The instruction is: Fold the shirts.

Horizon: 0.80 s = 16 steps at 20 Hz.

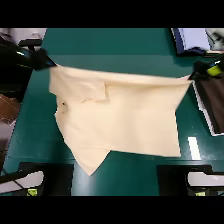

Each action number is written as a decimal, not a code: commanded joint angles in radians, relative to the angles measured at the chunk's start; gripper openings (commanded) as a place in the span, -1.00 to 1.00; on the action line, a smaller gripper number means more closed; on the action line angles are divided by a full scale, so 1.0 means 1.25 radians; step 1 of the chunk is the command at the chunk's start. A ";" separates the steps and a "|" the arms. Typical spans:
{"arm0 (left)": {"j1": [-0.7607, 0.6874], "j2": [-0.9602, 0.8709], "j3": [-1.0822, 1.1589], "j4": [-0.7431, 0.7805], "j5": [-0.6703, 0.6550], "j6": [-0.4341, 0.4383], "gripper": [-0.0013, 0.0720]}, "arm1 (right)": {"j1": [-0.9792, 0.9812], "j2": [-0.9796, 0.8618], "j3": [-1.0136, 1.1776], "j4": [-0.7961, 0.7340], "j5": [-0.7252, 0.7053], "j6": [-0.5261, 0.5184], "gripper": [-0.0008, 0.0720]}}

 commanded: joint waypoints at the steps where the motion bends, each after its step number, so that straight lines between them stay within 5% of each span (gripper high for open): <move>1: -0.028 -0.147 -0.020 0.034 0.117 0.007 -0.90 | 0.019 -0.157 0.047 -0.009 -0.037 0.002 -0.95; 5: -0.011 -0.176 0.019 0.021 0.219 0.013 -0.90 | -0.005 -0.252 0.218 -0.009 -0.040 0.001 -0.95; 8: -0.009 -0.174 0.042 0.020 0.171 0.051 -0.90 | -0.008 -0.252 0.278 -0.012 -0.031 -0.012 -0.95; 12: -0.009 -0.174 0.022 0.063 -0.051 0.067 -0.91 | 0.007 -0.162 0.129 -0.014 -0.036 -0.048 -0.95; 16: -0.014 -0.174 -0.102 0.062 -0.051 0.067 -0.91 | 0.031 -0.067 -0.110 -0.015 -0.126 -0.048 -0.94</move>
